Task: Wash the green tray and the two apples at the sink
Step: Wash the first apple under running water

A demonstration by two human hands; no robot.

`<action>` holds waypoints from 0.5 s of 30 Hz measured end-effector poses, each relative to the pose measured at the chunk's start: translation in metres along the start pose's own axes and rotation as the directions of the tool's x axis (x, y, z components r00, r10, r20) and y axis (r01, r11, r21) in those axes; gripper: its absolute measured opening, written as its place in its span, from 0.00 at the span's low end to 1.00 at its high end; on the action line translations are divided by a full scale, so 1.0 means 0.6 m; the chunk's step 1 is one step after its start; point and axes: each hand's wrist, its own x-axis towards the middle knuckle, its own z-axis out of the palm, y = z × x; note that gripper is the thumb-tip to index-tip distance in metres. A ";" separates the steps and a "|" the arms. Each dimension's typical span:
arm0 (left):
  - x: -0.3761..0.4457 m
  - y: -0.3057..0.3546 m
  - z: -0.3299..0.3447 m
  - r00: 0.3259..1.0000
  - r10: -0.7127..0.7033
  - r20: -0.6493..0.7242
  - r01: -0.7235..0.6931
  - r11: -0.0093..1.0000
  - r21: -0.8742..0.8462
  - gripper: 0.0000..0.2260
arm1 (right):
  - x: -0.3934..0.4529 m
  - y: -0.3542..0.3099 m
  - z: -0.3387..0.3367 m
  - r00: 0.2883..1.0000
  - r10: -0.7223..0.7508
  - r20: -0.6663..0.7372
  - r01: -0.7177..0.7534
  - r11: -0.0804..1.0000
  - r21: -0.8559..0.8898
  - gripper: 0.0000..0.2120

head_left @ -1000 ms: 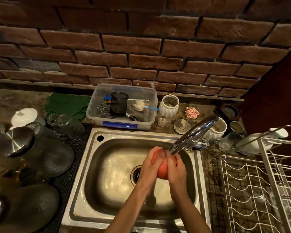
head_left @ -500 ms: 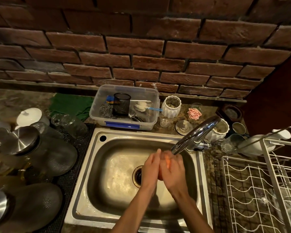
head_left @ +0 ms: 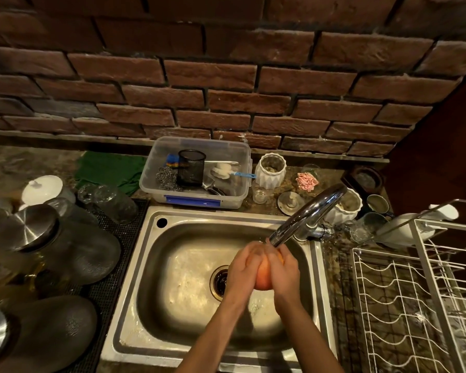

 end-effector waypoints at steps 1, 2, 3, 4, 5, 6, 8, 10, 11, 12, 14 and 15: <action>0.001 -0.002 -0.003 0.998 0.067 0.001 -0.067 0.994 0.090 0.09 | 0.003 -0.005 0.000 0.987 0.144 0.074 -0.154 0.974 0.164 0.06; 0.005 -0.005 -0.008 0.990 0.141 -0.003 -0.138 0.974 0.181 0.11 | 0.005 -0.010 -0.001 0.945 0.272 0.181 -0.318 0.897 0.309 0.09; 0.008 -0.008 -0.014 0.978 0.209 0.001 -0.202 0.945 0.258 0.13 | 0.006 -0.015 -0.002 0.885 0.366 0.287 -0.458 0.796 0.396 0.15; 0.013 -0.010 -0.021 0.965 0.263 0.017 -0.255 0.916 0.311 0.14 | 0.006 -0.020 -0.003 0.836 0.412 0.362 -0.542 0.723 0.429 0.20; 0.018 -0.013 -0.027 0.957 0.287 0.038 -0.283 0.897 0.340 0.16 | 0.005 -0.023 0.000 0.819 0.418 0.392 -0.565 0.703 0.432 0.22; 0.022 -0.017 -0.030 0.958 0.285 0.046 -0.283 0.894 0.348 0.16 | 0.003 -0.025 0.003 0.835 0.394 0.385 -0.540 0.723 0.431 0.21; 0.022 -0.018 -0.032 0.971 0.241 -0.002 -0.229 0.925 0.302 0.15 | -0.006 -0.028 0.013 0.922 0.293 0.253 -0.372 0.851 0.370 0.14; 0.024 -0.013 -0.026 0.977 0.205 -0.067 -0.187 0.960 0.210 0.12 | -0.019 -0.031 0.023 0.990 0.121 0.075 -0.131 0.979 0.159 0.07; 0.025 -0.010 -0.022 0.982 0.168 -0.085 -0.152 0.975 0.163 0.11 | -0.027 -0.030 0.025 1.000 0.003 0.023 -0.004 1.000 0.014 0.08; 0.025 -0.004 -0.018 0.990 0.100 -0.098 -0.090 0.991 0.101 0.10 | -0.035 -0.028 0.026 0.992 -0.124 0.014 0.125 0.984 -0.125 0.10; 0.030 0.011 -0.013 0.992 -0.086 -0.094 0.082 0.995 -0.052 0.11 | -0.048 -0.013 0.021 0.939 -0.336 0.069 0.342 0.903 -0.260 0.11; 0.034 0.017 -0.011 0.985 -0.161 -0.063 0.156 0.985 -0.077 0.12 | -0.052 -0.002 0.017 0.916 -0.390 0.092 0.400 0.879 -0.258 0.13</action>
